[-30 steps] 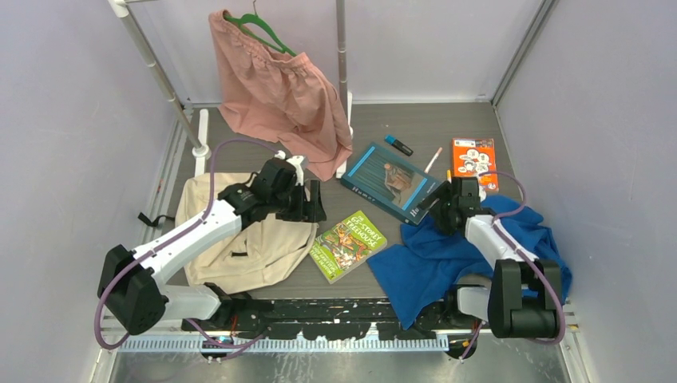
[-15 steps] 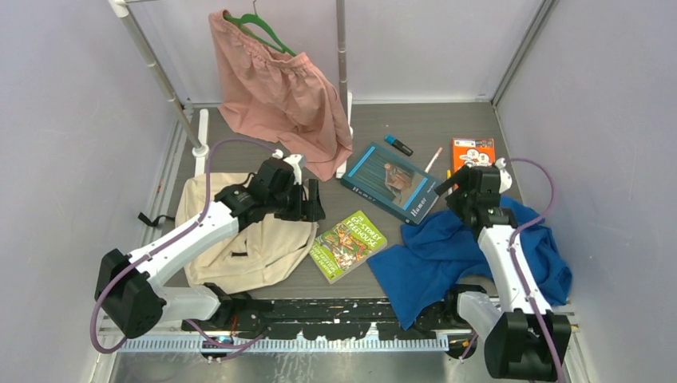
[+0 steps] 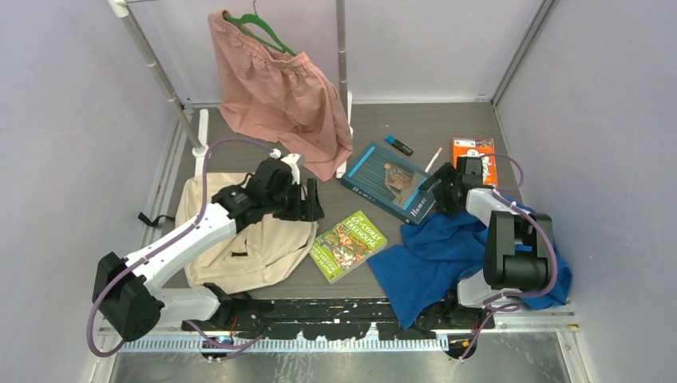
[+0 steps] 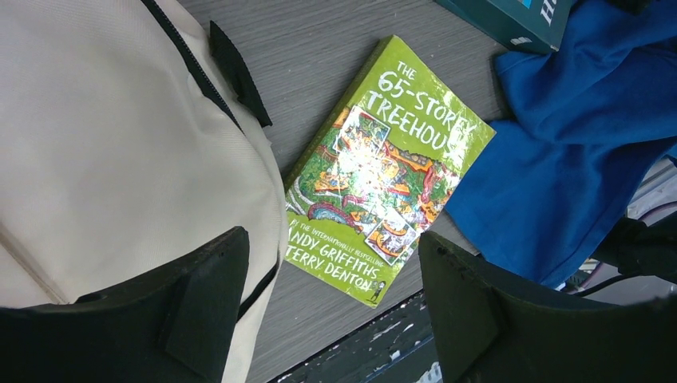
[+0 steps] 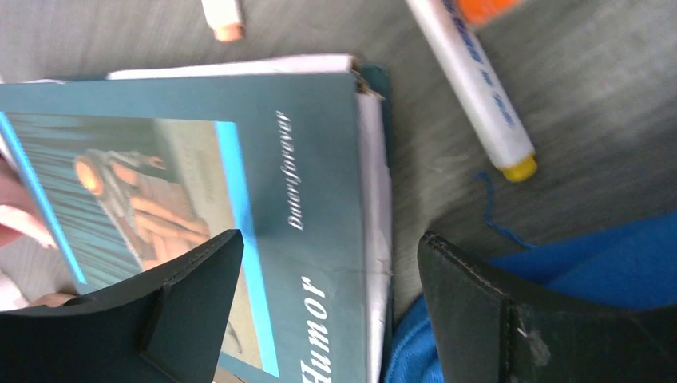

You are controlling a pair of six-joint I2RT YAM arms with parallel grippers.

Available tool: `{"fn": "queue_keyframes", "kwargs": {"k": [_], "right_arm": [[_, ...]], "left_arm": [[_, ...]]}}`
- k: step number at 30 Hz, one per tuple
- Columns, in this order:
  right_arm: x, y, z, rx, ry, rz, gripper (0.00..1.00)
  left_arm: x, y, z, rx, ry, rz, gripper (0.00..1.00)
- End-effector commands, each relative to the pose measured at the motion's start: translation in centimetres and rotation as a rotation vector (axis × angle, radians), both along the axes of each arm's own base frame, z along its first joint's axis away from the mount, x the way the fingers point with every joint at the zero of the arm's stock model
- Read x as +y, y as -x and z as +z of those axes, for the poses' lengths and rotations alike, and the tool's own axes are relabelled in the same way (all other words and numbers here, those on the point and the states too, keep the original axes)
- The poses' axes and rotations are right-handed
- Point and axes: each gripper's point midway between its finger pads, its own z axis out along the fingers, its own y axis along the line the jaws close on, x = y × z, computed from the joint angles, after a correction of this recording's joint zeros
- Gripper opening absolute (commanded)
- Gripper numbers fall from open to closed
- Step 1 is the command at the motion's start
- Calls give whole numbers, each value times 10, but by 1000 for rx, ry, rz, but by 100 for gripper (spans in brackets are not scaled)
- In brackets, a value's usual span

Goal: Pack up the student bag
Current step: Pick up the book from the center of the board.

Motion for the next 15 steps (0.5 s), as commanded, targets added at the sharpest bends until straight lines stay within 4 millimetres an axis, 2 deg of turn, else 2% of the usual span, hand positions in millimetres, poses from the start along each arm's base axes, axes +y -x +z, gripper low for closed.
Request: {"fn": "queue_keyframes", "kwargs": {"k": [1, 3, 5, 8, 13, 15], "right_arm": [[10, -22, 4, -112, -49, 49, 83], [14, -20, -5, -93, -69, 56, 76], [15, -17, -12, -70, -89, 44, 63], [15, -13, -8, -77, -101, 23, 43], [13, 0, 28, -138, -73, 19, 4], [13, 8, 43, -155, -59, 27, 1]], "left_arm": [[1, -1, 11, -41, 16, 4, 78], [1, -1, 10, -38, 14, 3, 78], [1, -1, 9, -35, 12, 3, 78], [2, 0, 10, -38, 13, 6, 78], [4, 1, 12, -44, 15, 10, 78], [3, 0, 15, -48, 20, 10, 78]]}}
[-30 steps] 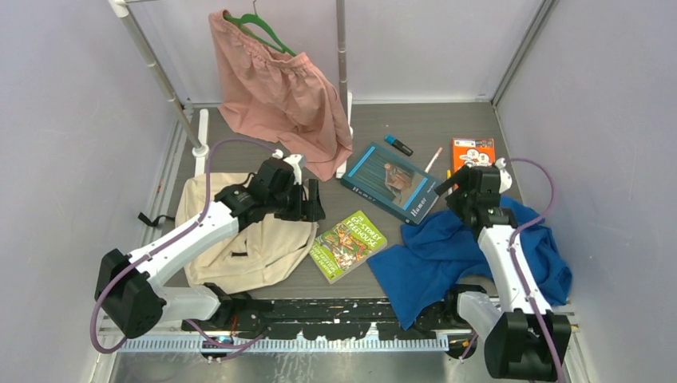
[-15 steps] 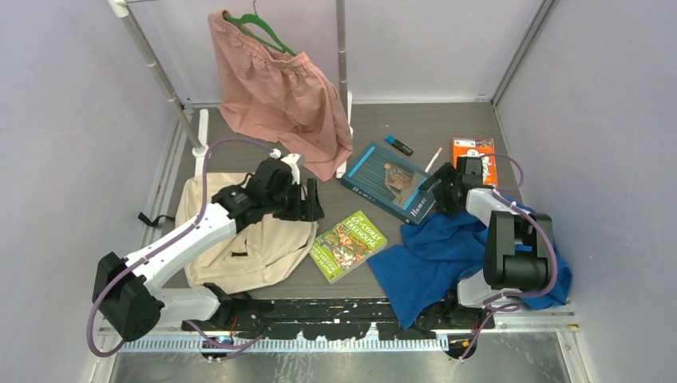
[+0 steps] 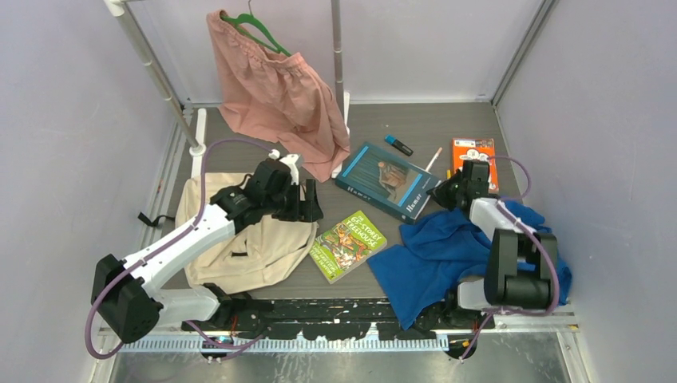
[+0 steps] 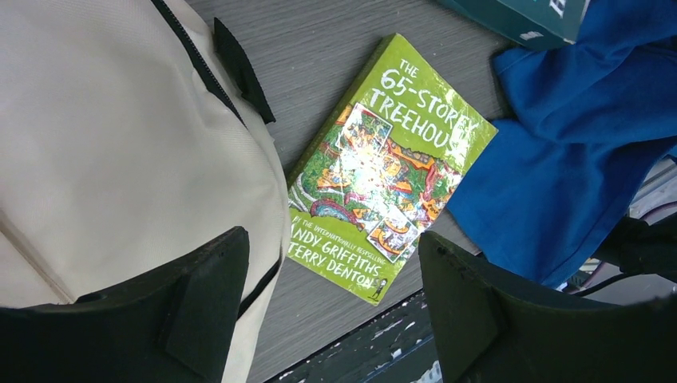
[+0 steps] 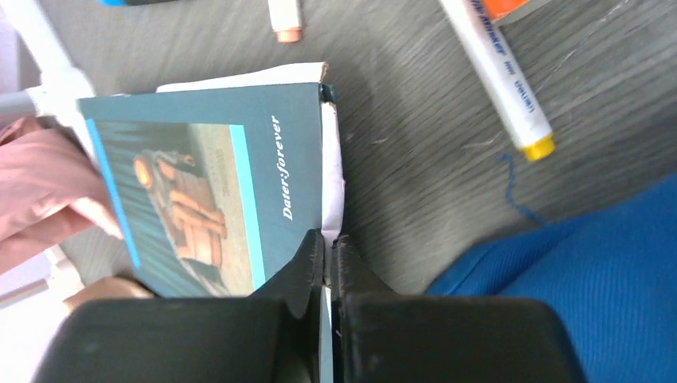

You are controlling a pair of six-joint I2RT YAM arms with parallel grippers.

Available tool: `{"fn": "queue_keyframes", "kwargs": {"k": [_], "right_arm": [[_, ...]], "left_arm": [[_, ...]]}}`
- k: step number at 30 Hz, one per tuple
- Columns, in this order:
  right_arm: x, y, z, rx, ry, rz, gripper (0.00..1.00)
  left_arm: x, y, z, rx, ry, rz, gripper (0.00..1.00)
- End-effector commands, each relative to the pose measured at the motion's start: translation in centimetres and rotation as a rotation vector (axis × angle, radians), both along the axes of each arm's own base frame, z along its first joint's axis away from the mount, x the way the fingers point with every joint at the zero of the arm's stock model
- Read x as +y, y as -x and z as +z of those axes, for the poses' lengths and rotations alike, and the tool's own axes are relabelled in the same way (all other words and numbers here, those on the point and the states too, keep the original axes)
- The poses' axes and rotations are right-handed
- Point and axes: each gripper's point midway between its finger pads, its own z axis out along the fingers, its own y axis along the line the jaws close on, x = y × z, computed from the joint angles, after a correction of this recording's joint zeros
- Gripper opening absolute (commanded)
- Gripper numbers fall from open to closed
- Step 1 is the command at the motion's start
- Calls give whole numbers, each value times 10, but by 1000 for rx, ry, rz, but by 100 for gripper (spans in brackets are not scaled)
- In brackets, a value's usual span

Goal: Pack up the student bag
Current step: Pick up the book from the center of the board, then place the book at the center of the board.

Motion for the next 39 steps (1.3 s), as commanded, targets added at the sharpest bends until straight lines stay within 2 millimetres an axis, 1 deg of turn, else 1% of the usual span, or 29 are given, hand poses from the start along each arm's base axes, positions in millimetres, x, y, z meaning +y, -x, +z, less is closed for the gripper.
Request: {"fn": "queue_keyframes", "kwargs": {"k": [1, 4, 10, 13, 18, 20, 21, 22, 24, 27, 30, 33, 34, 36, 37, 39], "right_arm": [[8, 19, 37, -50, 20, 46, 1], [11, 36, 62, -74, 29, 65, 1], [13, 69, 117, -179, 75, 101, 1], [20, 82, 141, -229, 99, 171, 1], [42, 96, 185, -351, 71, 311, 1], [51, 100, 199, -406, 49, 355, 1], [55, 102, 202, -423, 37, 376, 1], [58, 103, 204, -434, 25, 396, 1], [62, 105, 201, -428, 4, 409, 1], [65, 103, 194, -411, -42, 392, 1], [74, 101, 187, -417, -132, 395, 1], [82, 95, 173, -413, -219, 399, 1], [85, 94, 166, -402, -247, 400, 1], [87, 93, 148, -369, -287, 395, 1], [88, 94, 139, -349, -296, 391, 1], [88, 94, 128, -330, -300, 389, 1]], "left_arm": [[0, -2, 16, -48, 24, 5, 78], [-1, -4, 23, -58, 26, 4, 78], [-5, -6, 49, -99, 56, -19, 78], [-10, -6, 59, -133, 73, -68, 80], [-12, -7, 69, -179, 50, -134, 84], [-12, -6, 74, -201, 55, -153, 86], [-13, -6, 74, -207, 55, -158, 87], [-12, -6, 74, -208, 55, -158, 87], [-13, -6, 70, -196, 59, -156, 89], [-17, -6, 57, -150, 68, -150, 90], [-19, -8, 45, -116, 71, -136, 90], [-11, -18, 32, -76, 74, -82, 91], [-7, -23, 29, -56, 90, -57, 92], [1, -34, 15, 9, 142, -6, 93], [3, -39, 10, 42, 179, 3, 94], [-2, -44, 4, 96, 243, -13, 95]]}}
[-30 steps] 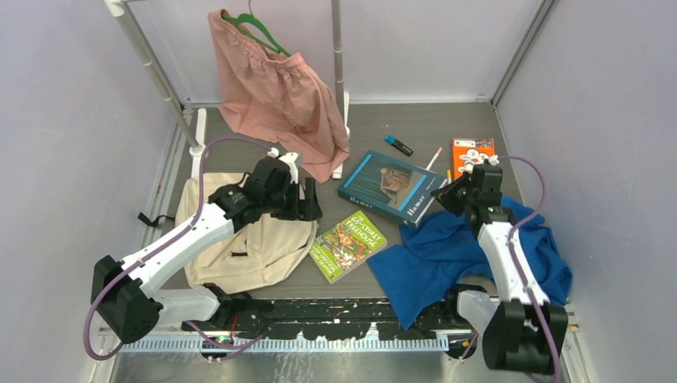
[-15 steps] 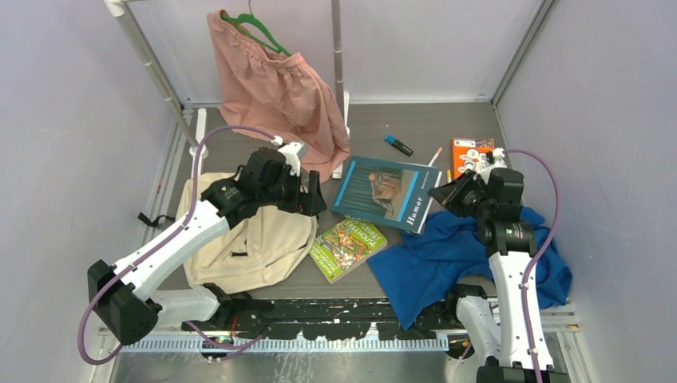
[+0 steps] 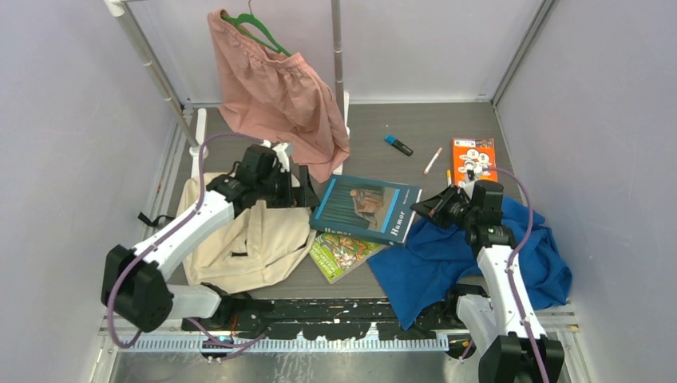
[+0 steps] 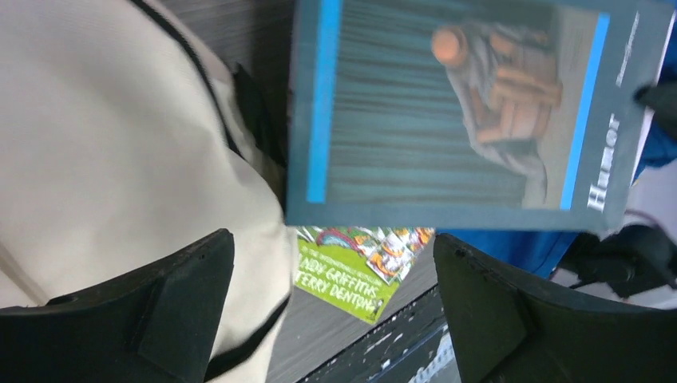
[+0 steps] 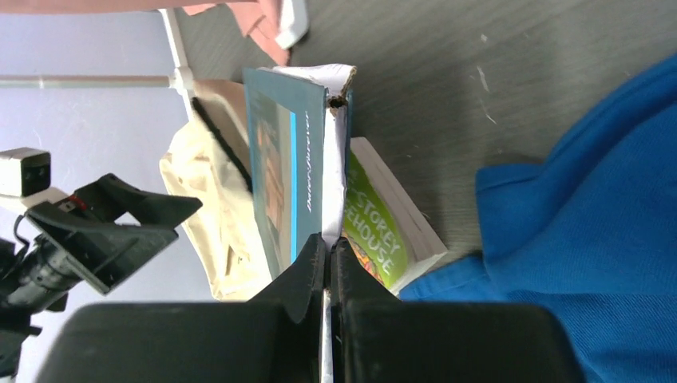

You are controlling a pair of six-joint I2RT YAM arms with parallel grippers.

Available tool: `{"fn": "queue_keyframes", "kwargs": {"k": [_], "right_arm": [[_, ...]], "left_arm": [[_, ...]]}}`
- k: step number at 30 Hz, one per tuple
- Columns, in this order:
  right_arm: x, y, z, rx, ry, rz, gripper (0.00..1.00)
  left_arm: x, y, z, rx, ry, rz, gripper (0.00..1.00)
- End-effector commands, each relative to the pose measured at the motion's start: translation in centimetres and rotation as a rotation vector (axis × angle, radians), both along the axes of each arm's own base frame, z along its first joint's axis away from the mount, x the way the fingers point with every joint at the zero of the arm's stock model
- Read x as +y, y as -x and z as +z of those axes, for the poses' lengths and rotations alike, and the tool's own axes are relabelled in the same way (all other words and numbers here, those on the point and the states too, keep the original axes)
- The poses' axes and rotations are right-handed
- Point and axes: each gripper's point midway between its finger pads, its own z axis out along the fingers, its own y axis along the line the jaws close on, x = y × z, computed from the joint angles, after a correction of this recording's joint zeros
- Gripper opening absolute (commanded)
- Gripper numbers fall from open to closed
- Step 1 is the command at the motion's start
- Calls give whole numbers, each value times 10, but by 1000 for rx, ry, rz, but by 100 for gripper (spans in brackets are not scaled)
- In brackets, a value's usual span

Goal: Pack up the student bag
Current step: Place the book at the center of the board.

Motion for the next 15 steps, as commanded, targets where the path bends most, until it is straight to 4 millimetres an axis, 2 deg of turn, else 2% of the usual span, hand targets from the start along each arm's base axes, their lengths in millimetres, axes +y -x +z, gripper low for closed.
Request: {"fn": "queue_keyframes", "kwargs": {"k": [1, 8, 12, 15], "right_arm": [[12, -8, 9, -68, -83, 48, 1], [11, -5, -15, -13, -73, 48, 1], [9, -4, -29, 34, -71, 32, 1], [8, -3, -42, 74, -71, 19, 1]], "left_arm": [[-14, -18, -4, 88, 180, -15, 96], [-41, -29, -27, 183, 193, -87, 91], [-42, -27, -36, 167, 151, -81, 90], [-42, -25, -48, 198, 144, -79, 85]]}}
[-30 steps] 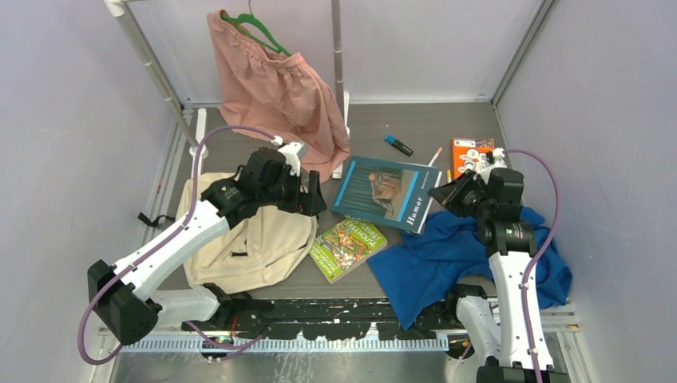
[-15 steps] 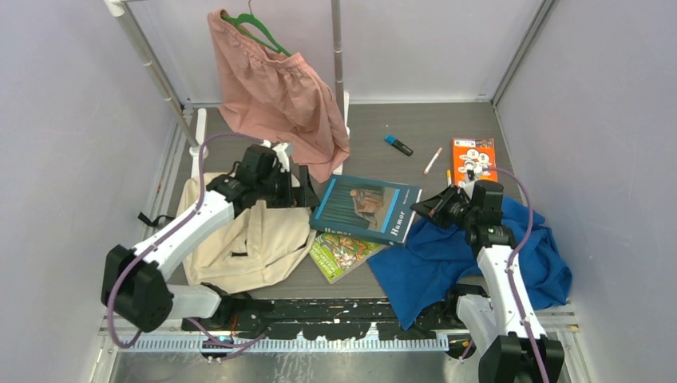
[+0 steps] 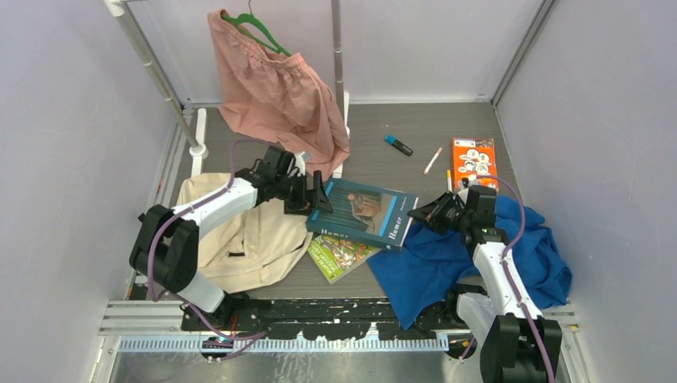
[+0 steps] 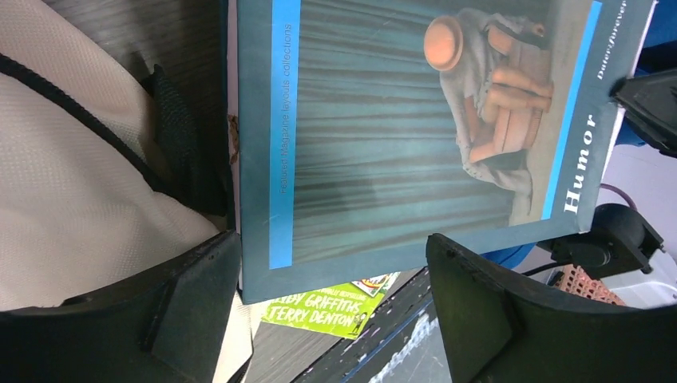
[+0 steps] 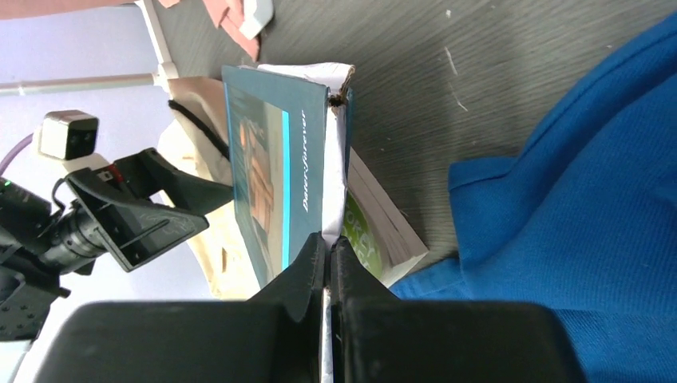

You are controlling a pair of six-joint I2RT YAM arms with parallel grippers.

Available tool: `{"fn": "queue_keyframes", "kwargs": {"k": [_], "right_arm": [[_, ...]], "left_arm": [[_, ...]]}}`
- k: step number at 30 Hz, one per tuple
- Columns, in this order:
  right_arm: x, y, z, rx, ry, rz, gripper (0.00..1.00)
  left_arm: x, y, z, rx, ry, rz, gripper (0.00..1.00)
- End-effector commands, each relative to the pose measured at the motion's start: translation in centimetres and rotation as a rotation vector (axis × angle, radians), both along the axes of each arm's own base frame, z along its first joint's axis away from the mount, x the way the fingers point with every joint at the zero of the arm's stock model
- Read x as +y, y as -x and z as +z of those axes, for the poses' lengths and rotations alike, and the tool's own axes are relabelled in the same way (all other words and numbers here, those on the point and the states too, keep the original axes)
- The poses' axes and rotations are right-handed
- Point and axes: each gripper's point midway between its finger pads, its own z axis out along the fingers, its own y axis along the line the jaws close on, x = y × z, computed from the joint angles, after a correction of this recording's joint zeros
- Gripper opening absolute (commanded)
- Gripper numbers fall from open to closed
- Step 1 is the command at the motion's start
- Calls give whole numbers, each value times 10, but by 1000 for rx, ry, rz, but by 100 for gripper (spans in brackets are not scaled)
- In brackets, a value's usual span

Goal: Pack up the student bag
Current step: Place the book at the center of the board, then pick up the book from the center of the board.

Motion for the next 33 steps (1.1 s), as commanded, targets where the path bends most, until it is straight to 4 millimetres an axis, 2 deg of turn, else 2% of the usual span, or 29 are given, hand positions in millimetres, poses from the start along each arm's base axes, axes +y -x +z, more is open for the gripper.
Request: {"fn": "queue_keyframes", "kwargs": {"k": [1, 4, 6, 8, 9, 10, 12, 15, 25, 30, 33], "right_arm": [[4, -3, -5, 7, -25, 14, 1], [3, -2, -16, 47, -32, 3, 4], [3, -2, -21, 64, -41, -6, 24], [4, 0, -28, 89, -52, -16, 54], [4, 1, -32, 100, -58, -22, 64], [4, 1, -36, 113, -62, -28, 72], [3, 3, -43, 139, -68, -40, 81], [4, 4, -52, 157, -83, -51, 85], [7, -6, -62, 130, -116, -42, 86], [17, -11, -52, 78, -206, -8, 83], [25, -11, -36, 26, -271, 31, 78]], "left_arm": [[-13, -10, 12, -48, 55, -21, 81], [-13, -7, 6, -36, 51, -16, 70], [-12, -7, 5, -36, 46, -10, 64], [-11, -7, 4, -37, 38, -2, 58], [-10, -7, 3, -37, 33, 0, 56], [-10, -7, 2, -36, 30, 3, 55], [-9, -7, 0, -30, 25, 4, 55], [-9, -6, -5, -16, 17, 4, 55], [-12, -7, -11, 0, 7, -3, 55], [-17, -6, -15, 11, 2, -11, 55], [-20, -5, -18, 17, -1, -19, 55]]}}
